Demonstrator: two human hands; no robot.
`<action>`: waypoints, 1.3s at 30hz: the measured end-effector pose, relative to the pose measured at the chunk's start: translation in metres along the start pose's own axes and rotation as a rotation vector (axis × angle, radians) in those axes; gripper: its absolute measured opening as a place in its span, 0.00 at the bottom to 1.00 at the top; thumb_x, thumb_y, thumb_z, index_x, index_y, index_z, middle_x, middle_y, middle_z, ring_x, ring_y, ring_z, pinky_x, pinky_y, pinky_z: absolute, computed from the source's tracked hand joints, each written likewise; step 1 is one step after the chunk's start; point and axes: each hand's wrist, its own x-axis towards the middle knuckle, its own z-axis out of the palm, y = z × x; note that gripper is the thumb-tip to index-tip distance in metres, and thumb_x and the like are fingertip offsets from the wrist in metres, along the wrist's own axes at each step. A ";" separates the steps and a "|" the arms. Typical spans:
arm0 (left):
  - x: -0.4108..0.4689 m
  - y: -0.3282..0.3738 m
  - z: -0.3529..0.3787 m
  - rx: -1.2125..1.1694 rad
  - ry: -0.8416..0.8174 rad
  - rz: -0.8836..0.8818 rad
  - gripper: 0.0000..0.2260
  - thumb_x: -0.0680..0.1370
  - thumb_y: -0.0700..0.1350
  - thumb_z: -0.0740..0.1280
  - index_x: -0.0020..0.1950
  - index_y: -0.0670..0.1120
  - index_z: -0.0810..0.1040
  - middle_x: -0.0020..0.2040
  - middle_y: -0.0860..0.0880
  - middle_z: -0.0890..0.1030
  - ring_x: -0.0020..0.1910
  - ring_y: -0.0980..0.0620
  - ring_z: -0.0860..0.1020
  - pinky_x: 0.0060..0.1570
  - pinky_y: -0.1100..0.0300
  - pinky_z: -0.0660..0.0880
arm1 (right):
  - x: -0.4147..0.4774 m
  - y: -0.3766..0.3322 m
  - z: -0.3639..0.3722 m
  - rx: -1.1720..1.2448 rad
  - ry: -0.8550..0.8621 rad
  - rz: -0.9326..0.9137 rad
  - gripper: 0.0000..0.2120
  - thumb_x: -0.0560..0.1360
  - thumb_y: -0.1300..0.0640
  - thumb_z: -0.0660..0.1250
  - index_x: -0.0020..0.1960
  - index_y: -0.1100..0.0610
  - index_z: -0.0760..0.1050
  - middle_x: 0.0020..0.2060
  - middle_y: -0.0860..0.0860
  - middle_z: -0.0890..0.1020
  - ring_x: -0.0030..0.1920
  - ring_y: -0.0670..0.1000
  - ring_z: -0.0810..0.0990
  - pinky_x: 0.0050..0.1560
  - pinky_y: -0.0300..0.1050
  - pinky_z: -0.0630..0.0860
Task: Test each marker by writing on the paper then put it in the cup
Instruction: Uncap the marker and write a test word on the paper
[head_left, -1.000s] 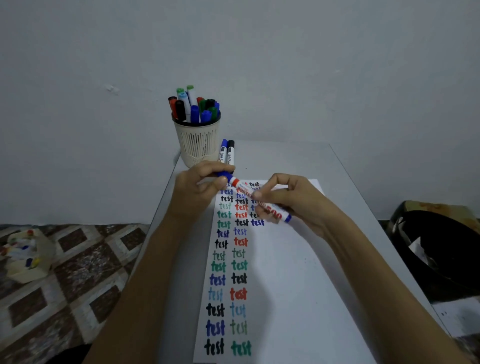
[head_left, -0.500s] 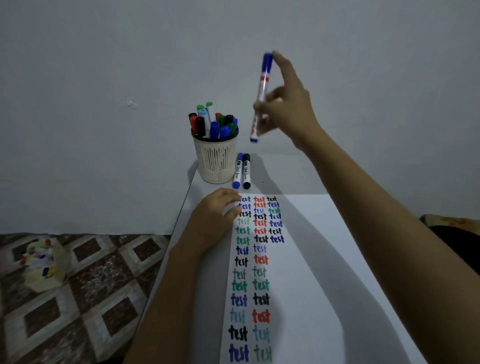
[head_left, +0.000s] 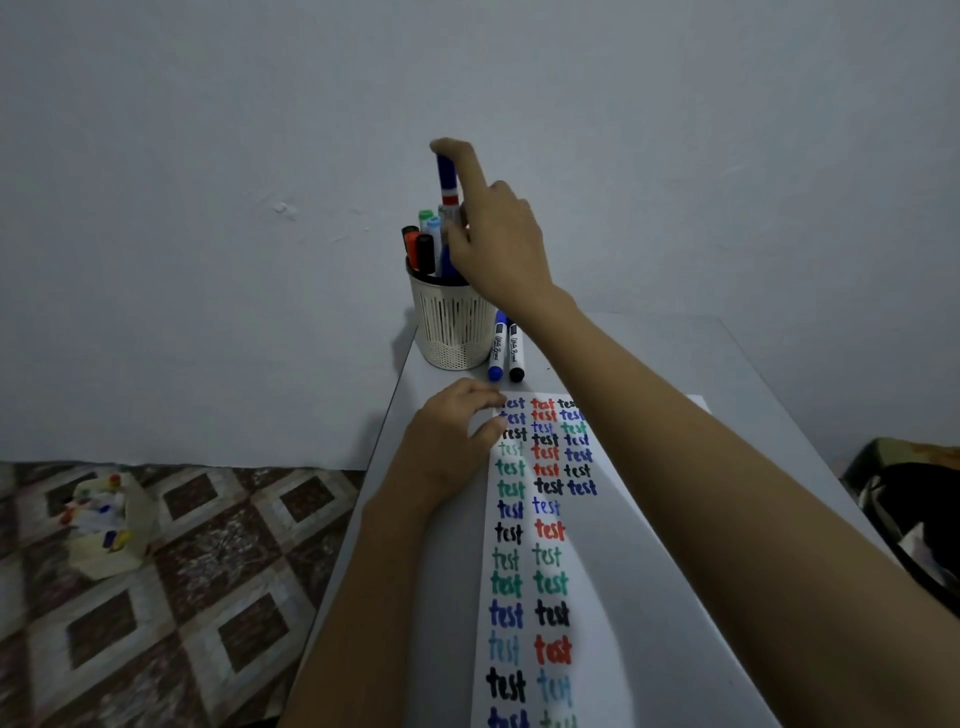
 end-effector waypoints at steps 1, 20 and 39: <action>0.000 0.001 0.000 0.001 -0.002 -0.002 0.17 0.73 0.48 0.62 0.55 0.39 0.79 0.55 0.45 0.79 0.52 0.49 0.78 0.54 0.56 0.75 | -0.001 0.001 0.000 0.036 0.024 0.009 0.27 0.75 0.63 0.62 0.73 0.54 0.62 0.36 0.51 0.74 0.42 0.54 0.73 0.41 0.48 0.70; 0.001 0.001 0.002 0.013 0.020 -0.013 0.18 0.74 0.50 0.60 0.60 0.43 0.77 0.59 0.49 0.77 0.55 0.54 0.76 0.57 0.59 0.74 | 0.020 0.006 -0.004 0.209 -0.044 0.124 0.16 0.74 0.68 0.63 0.60 0.56 0.68 0.37 0.60 0.80 0.37 0.60 0.79 0.38 0.61 0.79; 0.001 0.000 0.001 0.023 -0.001 -0.001 0.18 0.75 0.51 0.61 0.58 0.41 0.78 0.58 0.47 0.77 0.52 0.57 0.75 0.51 0.79 0.64 | 0.007 0.014 -0.008 0.360 -0.057 0.122 0.22 0.78 0.61 0.64 0.69 0.49 0.65 0.49 0.55 0.81 0.43 0.54 0.81 0.43 0.53 0.81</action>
